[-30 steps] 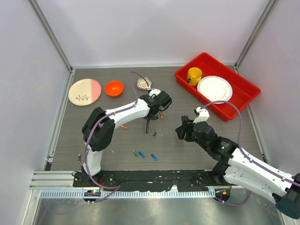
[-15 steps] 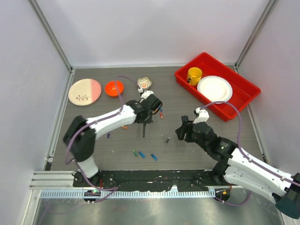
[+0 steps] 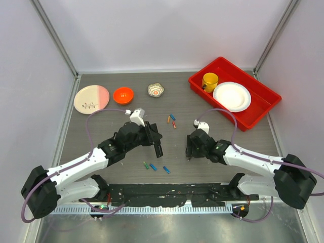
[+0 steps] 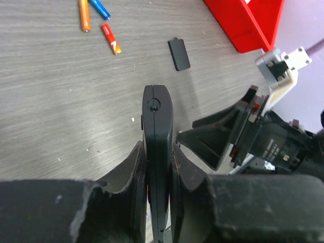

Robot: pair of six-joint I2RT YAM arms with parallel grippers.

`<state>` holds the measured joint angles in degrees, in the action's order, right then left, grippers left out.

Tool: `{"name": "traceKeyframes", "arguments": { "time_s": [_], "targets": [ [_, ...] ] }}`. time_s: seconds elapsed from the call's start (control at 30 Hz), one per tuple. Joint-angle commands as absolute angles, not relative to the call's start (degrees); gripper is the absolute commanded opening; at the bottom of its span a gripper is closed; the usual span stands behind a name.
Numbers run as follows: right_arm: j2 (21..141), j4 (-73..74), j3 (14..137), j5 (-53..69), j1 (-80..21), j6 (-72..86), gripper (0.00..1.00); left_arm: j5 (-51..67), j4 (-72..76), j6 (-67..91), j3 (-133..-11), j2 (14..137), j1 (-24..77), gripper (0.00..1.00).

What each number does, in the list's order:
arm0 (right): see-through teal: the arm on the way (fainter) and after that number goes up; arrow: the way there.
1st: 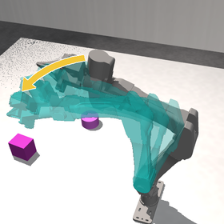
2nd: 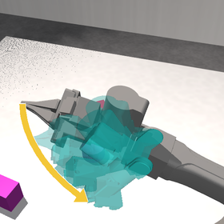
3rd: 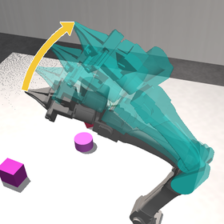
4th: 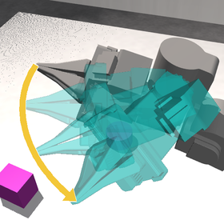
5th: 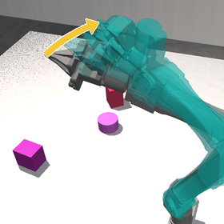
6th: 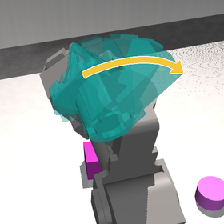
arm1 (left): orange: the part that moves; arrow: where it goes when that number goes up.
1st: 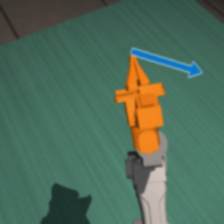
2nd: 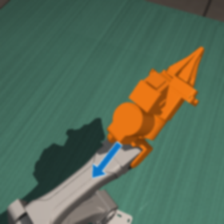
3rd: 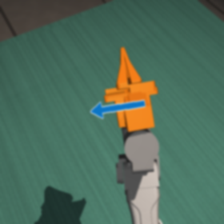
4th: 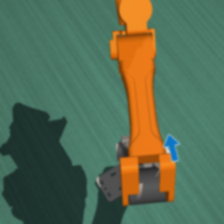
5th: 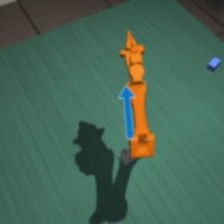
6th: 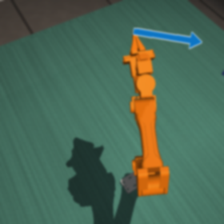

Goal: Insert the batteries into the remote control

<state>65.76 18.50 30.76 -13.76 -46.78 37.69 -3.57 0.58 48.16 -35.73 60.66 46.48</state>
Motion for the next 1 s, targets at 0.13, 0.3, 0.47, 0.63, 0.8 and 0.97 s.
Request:
{"name": "traceKeyframes", "arguments": {
  "time_s": [0.13, 0.3, 0.47, 0.63, 0.8, 0.97],
  "targets": [
    [73.47, 19.33, 35.51, -13.71, -47.63, 40.6, 0.54, 0.69, 10.81, 50.1, -31.99, 57.04, 46.23, 0.0],
    [74.36, 24.16, 36.91, -17.57, -50.18, 41.83, 0.55, 2.29, 11.42, 49.22, -31.55, 56.34, 46.32, 0.0],
    [72.43, 25.57, 38.05, -20.82, -50.36, 43.24, 0.57, 2.46, 12.57, 48.87, -30.85, 56.51, 46.23, 0.0],
    [66.98, 31.1, 40.34, -25.13, -50.45, 44.74, 0.59, 3.08, 12.48, 48.69, -30.67, 56.51, 46.32, 0.0],
    [62.67, 38.58, 38.59, -21.63, -50.71, 48.68, 0.59, 3.25, 13.44, 48.87, -30.24, 56.42, 46.23, 0.0],
    [58.98, 41.74, 34.2, -20.39, -51.06, 53.78, 0.57, 3.95, 15.03, 49.83, -29.36, 56.95, 46.23, 0.0]
  ]
}}
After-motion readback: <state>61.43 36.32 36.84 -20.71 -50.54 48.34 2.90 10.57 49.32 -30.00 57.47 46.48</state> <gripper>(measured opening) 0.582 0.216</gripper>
